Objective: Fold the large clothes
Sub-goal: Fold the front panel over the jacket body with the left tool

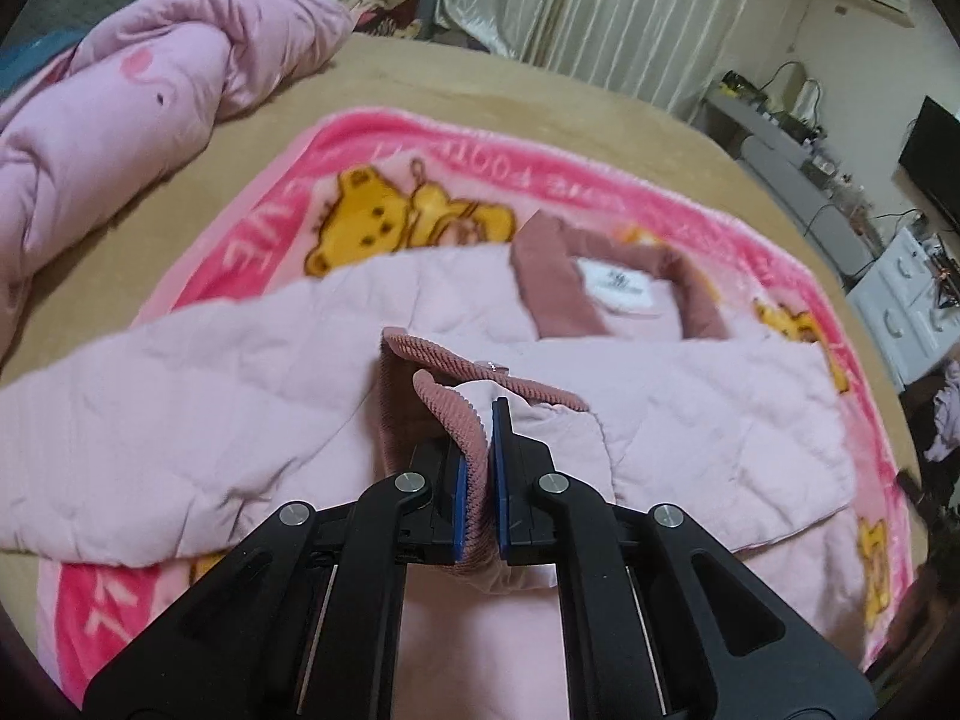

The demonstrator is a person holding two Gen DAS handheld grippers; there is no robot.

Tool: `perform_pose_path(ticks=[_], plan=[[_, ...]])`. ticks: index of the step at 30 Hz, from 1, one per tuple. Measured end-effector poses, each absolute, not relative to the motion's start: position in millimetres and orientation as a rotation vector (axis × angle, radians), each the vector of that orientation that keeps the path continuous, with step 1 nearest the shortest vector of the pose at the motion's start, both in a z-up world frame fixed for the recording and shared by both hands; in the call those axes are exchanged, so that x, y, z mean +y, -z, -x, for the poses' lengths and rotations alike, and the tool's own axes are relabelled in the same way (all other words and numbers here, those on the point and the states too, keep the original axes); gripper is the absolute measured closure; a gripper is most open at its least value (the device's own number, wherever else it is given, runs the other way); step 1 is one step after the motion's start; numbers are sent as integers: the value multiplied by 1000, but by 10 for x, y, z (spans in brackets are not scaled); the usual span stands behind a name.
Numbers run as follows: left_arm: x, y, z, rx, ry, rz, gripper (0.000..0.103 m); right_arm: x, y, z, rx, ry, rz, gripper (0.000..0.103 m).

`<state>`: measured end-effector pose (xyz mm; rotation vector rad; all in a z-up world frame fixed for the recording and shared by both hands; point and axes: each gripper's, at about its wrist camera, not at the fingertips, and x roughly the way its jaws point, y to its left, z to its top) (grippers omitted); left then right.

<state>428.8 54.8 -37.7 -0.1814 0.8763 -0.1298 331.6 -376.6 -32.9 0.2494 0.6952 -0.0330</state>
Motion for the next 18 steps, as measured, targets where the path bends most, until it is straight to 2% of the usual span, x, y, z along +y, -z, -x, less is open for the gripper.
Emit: perform_pose_path(ticks=[8, 11, 13, 18], plan=[[464, 189, -4277, 802, 150, 110, 101, -3548, 378, -3965, 786, -65, -199, 37], [467, 134, -4241, 774, 159, 115, 101, -3425, 645, -4232, 915, -121, -209, 37], [492, 163, -4234, 768, 154, 121, 101, -3354, 922, -4351, 1019, -127, -198, 33], [508, 431, -4298, 819, 136, 114, 101, -3156, 1185, -4364, 1056, -81, -72, 30]])
